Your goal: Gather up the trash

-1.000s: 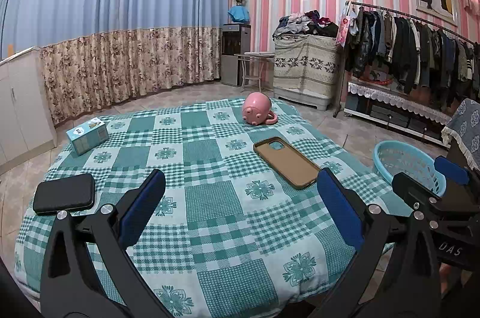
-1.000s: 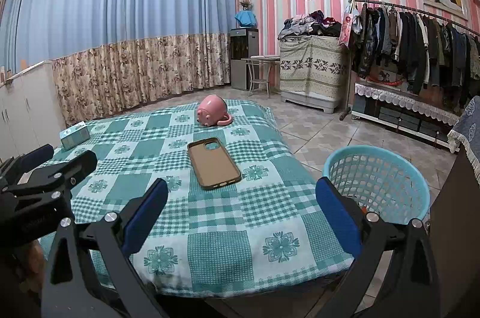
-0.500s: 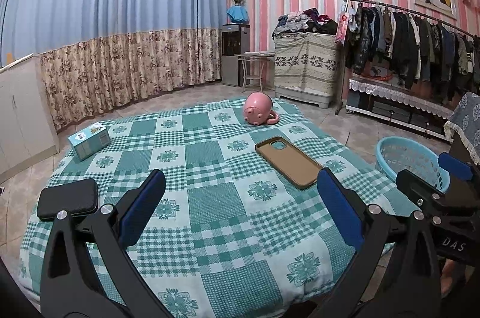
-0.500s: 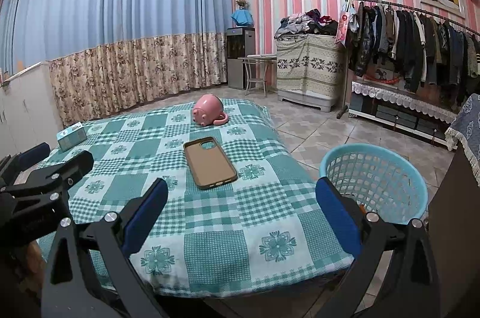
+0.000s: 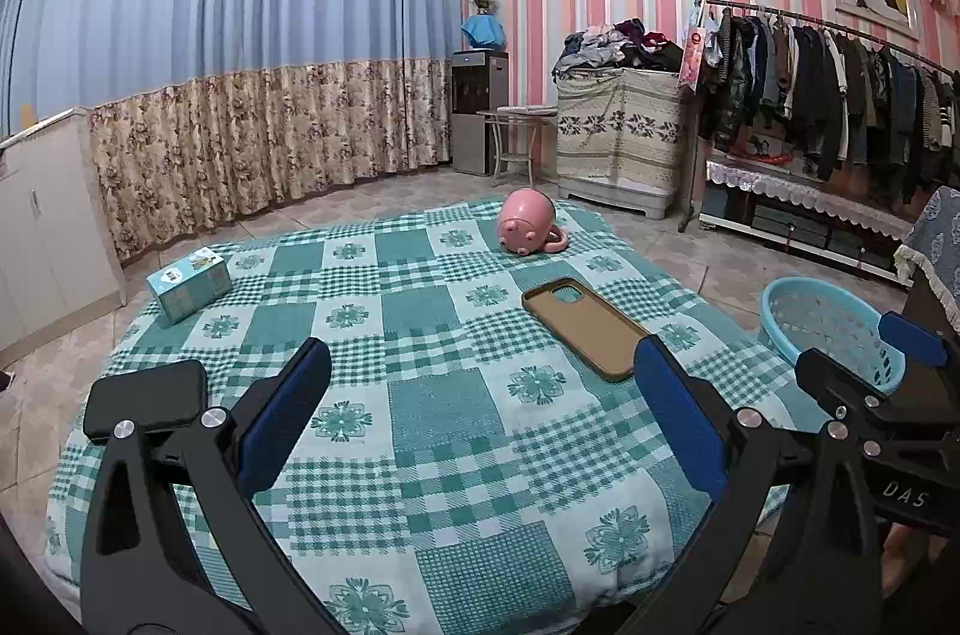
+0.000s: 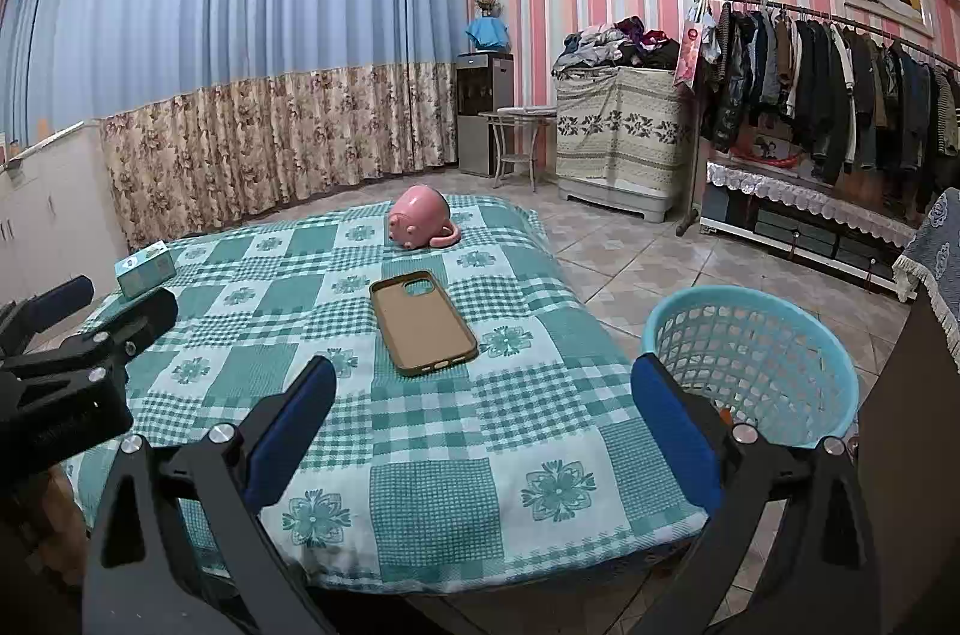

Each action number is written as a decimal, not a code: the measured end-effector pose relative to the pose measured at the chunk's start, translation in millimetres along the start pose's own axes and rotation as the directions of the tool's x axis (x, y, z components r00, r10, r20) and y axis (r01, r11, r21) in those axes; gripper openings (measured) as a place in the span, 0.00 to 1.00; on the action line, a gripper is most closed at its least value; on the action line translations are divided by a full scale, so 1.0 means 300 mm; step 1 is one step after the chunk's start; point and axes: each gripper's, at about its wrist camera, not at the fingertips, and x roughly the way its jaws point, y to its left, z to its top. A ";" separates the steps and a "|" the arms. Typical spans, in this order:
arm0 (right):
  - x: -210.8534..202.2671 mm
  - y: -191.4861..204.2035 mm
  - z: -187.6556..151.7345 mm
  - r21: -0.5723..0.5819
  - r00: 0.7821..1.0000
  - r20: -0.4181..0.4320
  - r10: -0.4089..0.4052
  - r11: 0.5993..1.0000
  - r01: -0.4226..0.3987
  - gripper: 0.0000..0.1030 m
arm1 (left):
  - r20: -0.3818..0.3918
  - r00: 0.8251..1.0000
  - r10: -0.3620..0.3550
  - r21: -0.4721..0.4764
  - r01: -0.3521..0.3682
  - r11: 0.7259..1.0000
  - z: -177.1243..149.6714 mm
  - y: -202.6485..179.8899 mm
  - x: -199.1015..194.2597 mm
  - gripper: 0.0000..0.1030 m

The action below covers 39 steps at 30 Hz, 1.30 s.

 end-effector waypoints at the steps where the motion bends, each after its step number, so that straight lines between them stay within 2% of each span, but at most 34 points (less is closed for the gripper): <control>1: 0.002 -0.001 -0.001 -0.001 1.000 -0.001 0.001 1.000 -0.001 0.94 | 0.002 1.000 0.004 0.001 -0.004 1.000 -0.001 0.000 0.000 0.95; 39: 0.004 0.000 0.000 -0.004 1.000 0.002 0.000 1.000 0.001 0.94 | 0.021 0.999 0.042 -0.013 -0.042 0.999 0.014 0.039 -0.021 0.95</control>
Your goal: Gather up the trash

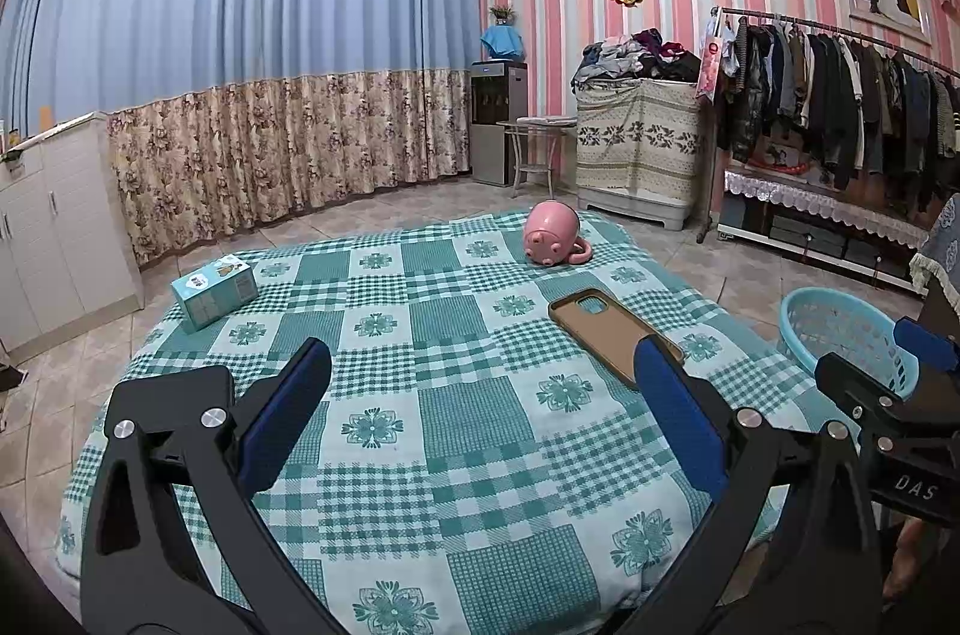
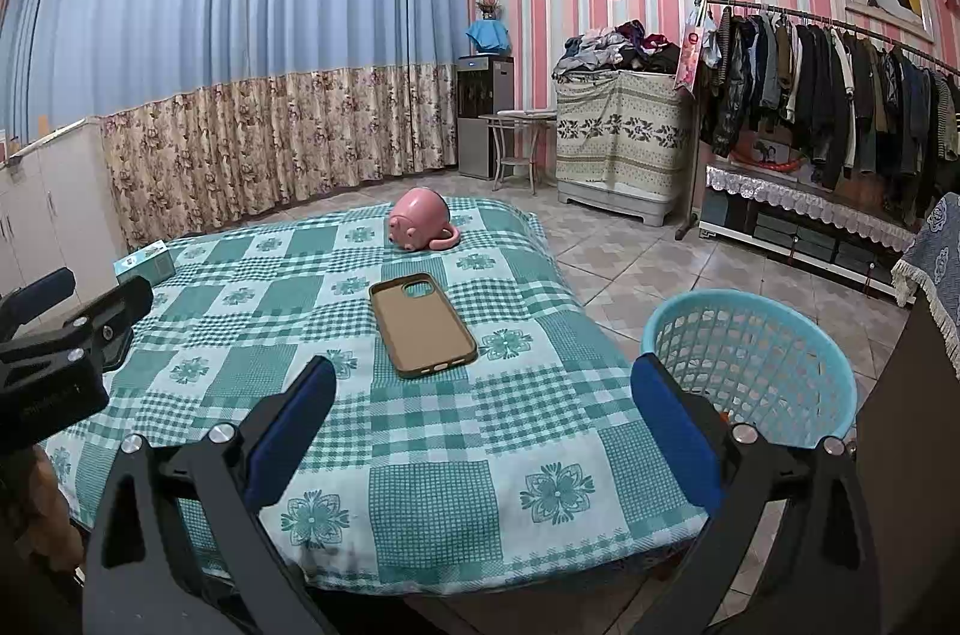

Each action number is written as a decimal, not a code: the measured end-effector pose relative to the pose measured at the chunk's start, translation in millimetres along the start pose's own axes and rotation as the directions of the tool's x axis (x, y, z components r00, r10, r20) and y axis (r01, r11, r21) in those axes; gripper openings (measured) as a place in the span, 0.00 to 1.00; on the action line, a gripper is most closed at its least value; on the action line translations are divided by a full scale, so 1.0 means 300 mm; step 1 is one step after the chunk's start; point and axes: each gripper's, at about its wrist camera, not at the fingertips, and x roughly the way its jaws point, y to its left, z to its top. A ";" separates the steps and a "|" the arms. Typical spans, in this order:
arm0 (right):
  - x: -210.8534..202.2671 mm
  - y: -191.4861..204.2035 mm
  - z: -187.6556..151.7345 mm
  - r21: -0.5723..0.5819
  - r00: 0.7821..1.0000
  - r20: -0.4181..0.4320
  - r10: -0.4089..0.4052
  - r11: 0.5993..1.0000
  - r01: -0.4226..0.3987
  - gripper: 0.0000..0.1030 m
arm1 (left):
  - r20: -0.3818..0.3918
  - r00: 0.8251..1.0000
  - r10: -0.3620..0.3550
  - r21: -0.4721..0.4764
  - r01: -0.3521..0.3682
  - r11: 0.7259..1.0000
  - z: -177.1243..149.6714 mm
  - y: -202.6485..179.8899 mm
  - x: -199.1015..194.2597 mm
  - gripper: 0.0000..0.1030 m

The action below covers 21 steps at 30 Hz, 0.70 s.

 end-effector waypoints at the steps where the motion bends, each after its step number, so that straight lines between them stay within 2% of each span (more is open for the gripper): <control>1: 0.002 0.000 -0.001 0.000 1.000 0.000 0.000 1.000 0.000 0.94 | -0.001 1.000 0.001 -0.001 -0.001 1.000 0.000 0.001 0.000 0.95; 21: 0.001 0.000 0.001 -0.004 1.000 0.001 -0.005 1.000 0.005 0.94 | -0.003 1.000 -0.002 -0.002 0.002 1.000 -0.005 0.001 -0.002 0.95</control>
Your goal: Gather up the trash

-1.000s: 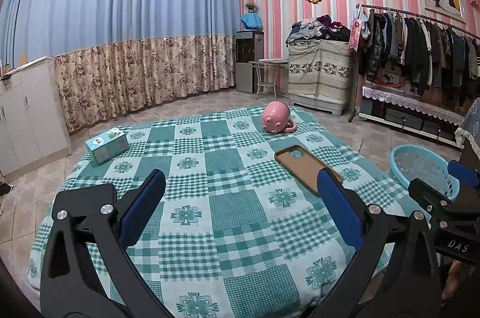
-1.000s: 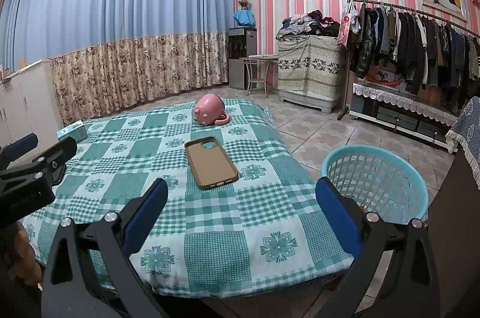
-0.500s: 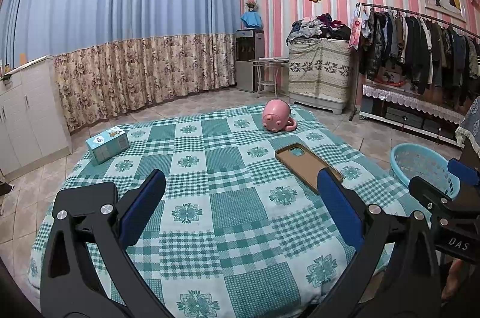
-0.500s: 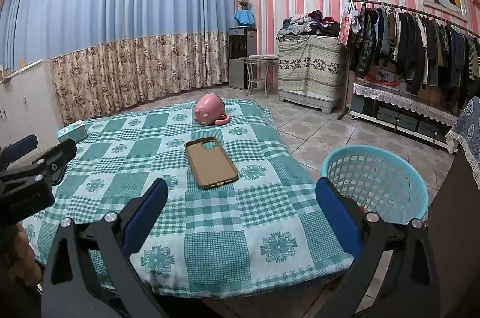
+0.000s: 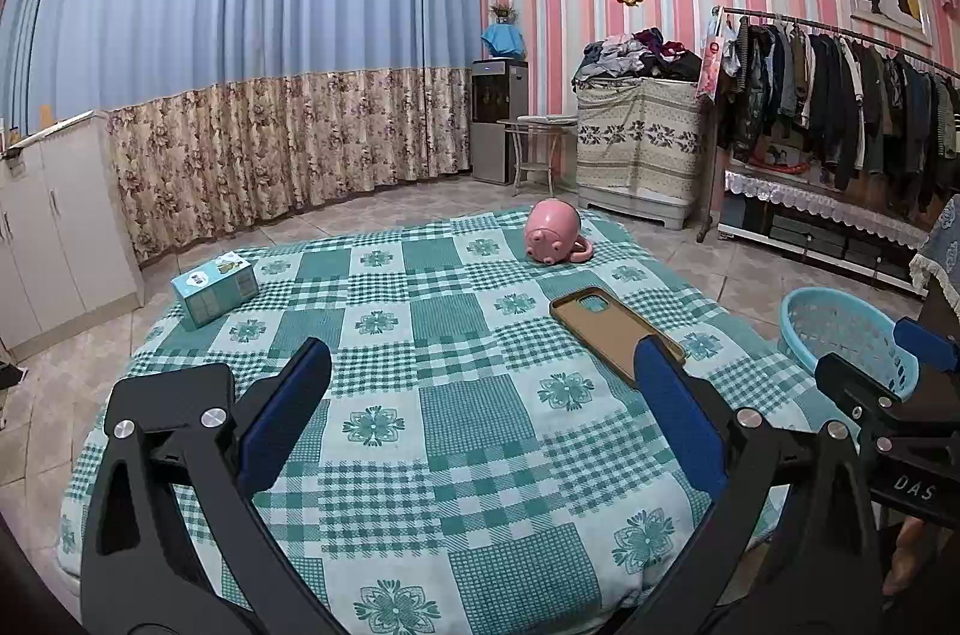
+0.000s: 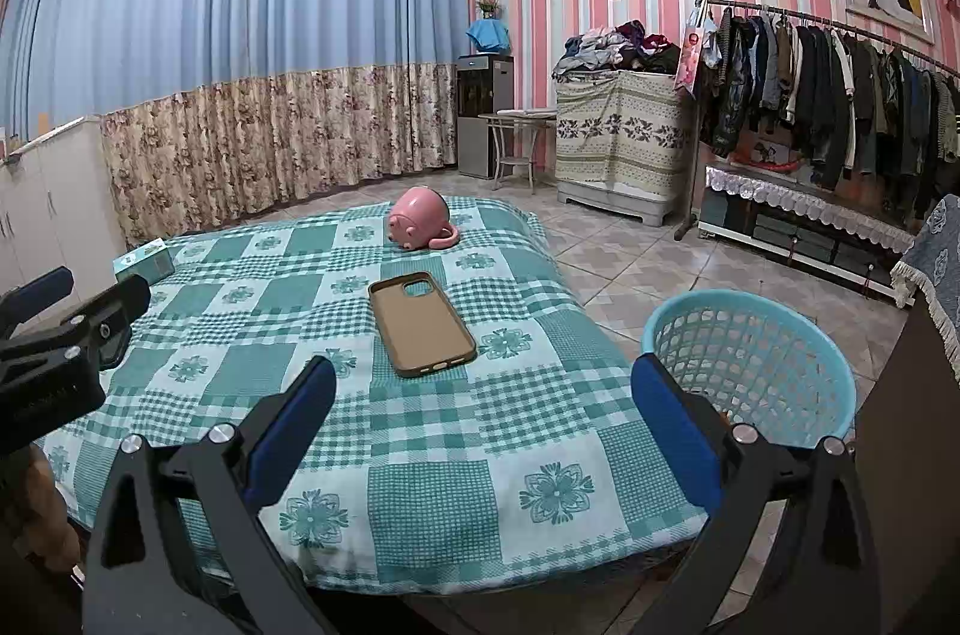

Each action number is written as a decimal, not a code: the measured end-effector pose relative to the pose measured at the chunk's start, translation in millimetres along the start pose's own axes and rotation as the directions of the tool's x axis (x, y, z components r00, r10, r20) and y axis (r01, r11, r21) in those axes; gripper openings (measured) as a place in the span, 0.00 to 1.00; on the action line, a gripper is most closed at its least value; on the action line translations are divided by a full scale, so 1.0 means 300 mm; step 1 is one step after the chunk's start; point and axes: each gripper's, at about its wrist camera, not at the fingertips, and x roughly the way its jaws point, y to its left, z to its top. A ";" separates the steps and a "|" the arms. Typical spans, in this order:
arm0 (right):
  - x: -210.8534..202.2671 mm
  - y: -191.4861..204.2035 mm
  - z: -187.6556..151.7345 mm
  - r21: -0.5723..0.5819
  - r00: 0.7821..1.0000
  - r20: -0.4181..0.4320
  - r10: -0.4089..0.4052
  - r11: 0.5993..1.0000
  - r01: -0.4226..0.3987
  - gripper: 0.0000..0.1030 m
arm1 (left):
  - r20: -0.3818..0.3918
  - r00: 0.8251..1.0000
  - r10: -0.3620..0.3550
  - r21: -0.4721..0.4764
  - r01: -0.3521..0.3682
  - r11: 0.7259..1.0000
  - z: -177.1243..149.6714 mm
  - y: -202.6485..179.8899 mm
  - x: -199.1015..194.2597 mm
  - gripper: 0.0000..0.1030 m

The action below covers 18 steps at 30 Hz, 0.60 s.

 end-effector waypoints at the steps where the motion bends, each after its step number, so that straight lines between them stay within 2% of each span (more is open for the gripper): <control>1: -0.002 -0.003 0.002 -0.001 1.000 0.001 0.000 1.000 0.000 0.94 | -0.002 1.000 -0.002 0.001 0.002 1.000 -0.001 0.000 0.000 0.95; 18: -0.003 -0.012 0.004 -0.005 1.000 -0.001 0.000 1.000 -0.001 0.94 | -0.002 1.000 -0.003 0.007 0.003 1.000 -0.003 -0.007 -0.007 0.95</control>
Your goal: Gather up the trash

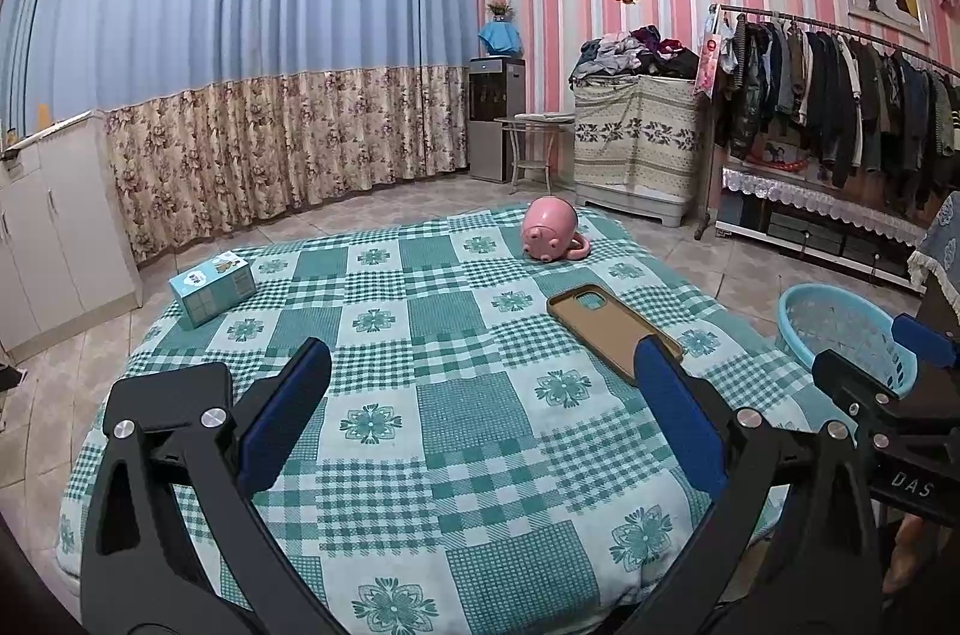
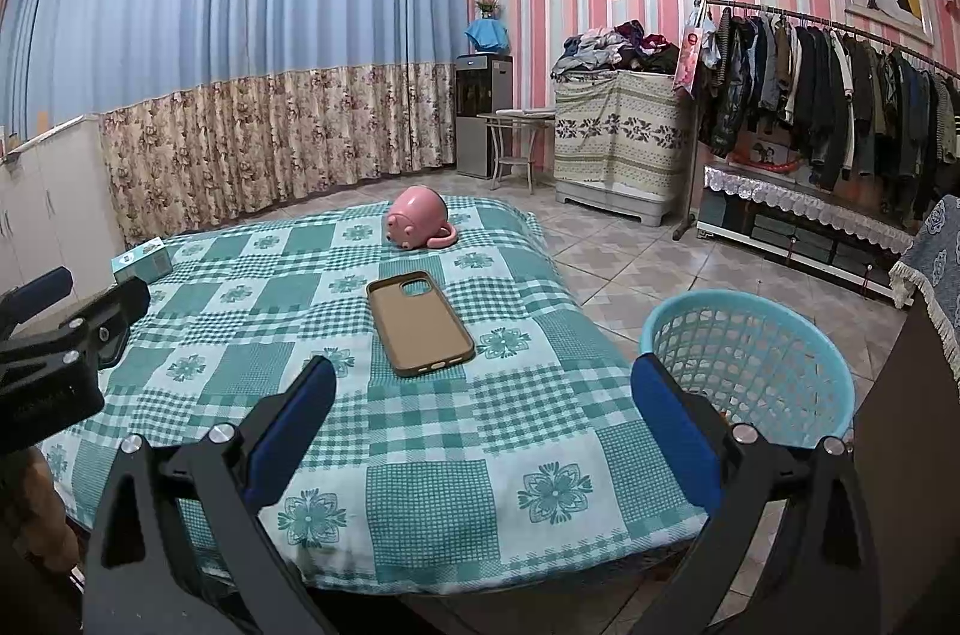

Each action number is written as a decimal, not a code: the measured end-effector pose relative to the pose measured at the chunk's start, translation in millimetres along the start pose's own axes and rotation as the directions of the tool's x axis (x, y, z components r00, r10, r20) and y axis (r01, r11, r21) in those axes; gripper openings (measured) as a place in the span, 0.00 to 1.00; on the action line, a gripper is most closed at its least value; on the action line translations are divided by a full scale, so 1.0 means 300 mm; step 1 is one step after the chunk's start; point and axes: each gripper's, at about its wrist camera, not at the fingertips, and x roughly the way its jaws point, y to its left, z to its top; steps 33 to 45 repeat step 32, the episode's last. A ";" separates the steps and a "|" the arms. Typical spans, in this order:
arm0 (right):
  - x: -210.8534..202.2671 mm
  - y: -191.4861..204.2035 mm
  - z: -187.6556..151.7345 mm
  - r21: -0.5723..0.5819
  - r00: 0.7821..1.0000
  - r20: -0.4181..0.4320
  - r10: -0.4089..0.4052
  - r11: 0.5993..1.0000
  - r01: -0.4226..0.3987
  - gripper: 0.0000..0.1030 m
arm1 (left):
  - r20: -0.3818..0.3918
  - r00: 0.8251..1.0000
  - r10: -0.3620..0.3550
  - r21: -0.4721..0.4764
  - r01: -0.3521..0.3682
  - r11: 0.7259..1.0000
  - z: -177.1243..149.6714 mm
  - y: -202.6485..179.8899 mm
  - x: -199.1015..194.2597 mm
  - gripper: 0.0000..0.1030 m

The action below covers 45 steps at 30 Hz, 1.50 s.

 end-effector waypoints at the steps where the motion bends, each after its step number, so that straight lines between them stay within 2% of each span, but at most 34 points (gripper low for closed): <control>1: 0.000 -0.003 0.000 0.000 1.000 0.000 0.000 1.000 0.000 0.94 | -0.001 1.000 0.000 -0.001 0.000 1.000 0.001 -0.001 0.001 0.95; 45: 0.001 -0.001 0.000 -0.002 1.000 -0.002 -0.001 1.000 0.001 0.94 | 0.012 1.000 0.000 0.006 0.000 1.000 0.008 -0.008 -0.014 0.95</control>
